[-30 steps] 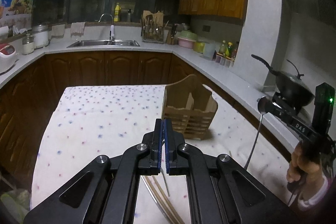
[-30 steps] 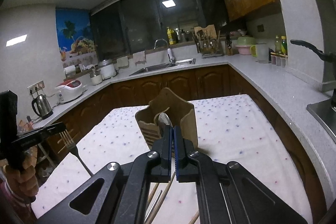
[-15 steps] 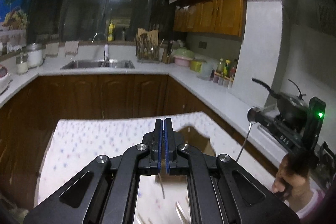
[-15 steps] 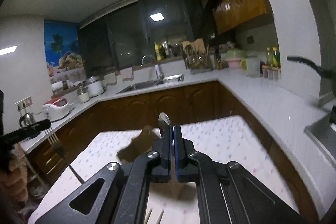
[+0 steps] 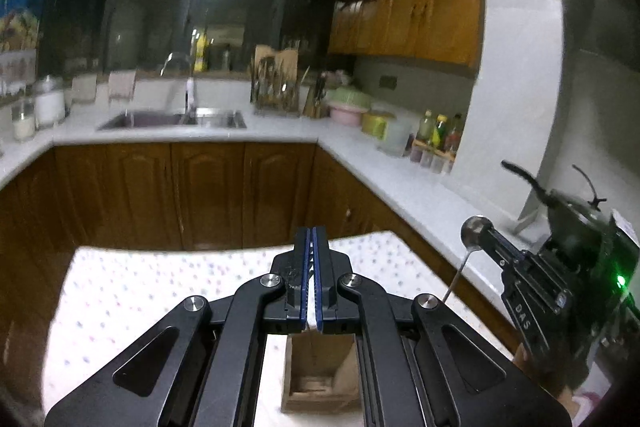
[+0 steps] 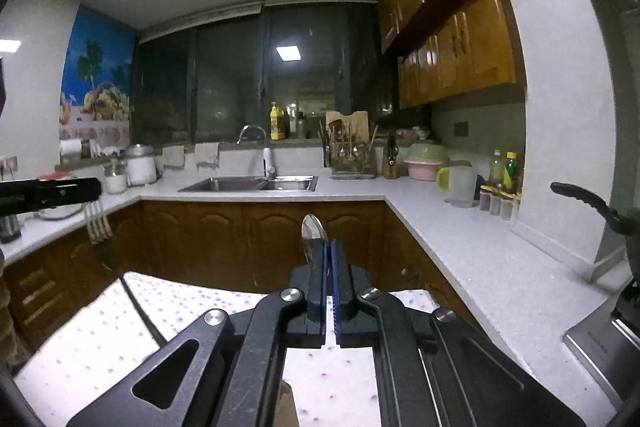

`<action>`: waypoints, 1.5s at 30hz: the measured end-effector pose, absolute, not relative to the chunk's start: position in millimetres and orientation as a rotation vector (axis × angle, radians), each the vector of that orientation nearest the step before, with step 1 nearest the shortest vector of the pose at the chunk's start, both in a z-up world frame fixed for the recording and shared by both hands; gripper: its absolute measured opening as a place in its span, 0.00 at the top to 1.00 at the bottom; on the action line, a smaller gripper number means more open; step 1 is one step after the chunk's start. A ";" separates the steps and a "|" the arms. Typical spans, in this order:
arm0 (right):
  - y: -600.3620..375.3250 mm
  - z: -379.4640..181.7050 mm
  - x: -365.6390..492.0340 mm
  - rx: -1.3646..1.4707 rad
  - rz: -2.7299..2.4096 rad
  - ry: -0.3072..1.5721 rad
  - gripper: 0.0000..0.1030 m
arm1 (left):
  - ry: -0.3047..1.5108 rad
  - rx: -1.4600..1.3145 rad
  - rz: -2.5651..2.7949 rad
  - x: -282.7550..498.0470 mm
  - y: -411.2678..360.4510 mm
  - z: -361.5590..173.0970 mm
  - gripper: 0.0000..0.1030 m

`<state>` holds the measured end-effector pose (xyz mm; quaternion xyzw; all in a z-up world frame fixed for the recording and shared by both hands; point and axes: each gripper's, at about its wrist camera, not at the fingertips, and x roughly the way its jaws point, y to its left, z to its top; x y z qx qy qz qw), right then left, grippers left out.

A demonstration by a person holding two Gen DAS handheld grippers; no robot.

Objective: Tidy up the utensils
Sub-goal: 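Carry the fork in the left tool and spoon in the right tool into the wooden holder, then open both tools to drop the fork and spoon into the holder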

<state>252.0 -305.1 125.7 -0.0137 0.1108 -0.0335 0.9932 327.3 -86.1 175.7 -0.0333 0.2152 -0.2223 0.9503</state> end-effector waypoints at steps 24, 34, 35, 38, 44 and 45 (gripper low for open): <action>-294.6 62.9 264.4 -0.031 0.003 0.370 0.98 | 0.604 -0.135 -0.417 354.9 -87.5 114.8 0.98; -318.3 79.1 254.0 0.123 0.061 0.392 0.54 | 0.578 -0.183 -0.412 331.2 -66.9 135.9 0.52; -321.2 82.4 250.7 0.138 0.062 0.385 0.53 | 0.570 -0.185 -0.404 324.9 -62.2 138.6 0.45; -329.3 92.2 236.5 0.195 0.071 0.376 0.36 | 0.544 -0.179 -0.341 302.3 -47.5 141.3 0.19; -341.1 98.4 192.7 0.286 0.083 0.359 0.17 | 0.549 -0.210 -0.261 253.4 -10.4 122.9 0.16; -341.6 97.4 186.5 0.293 0.086 0.363 0.16 | 0.561 -0.219 -0.253 247.1 -5.8 118.2 0.16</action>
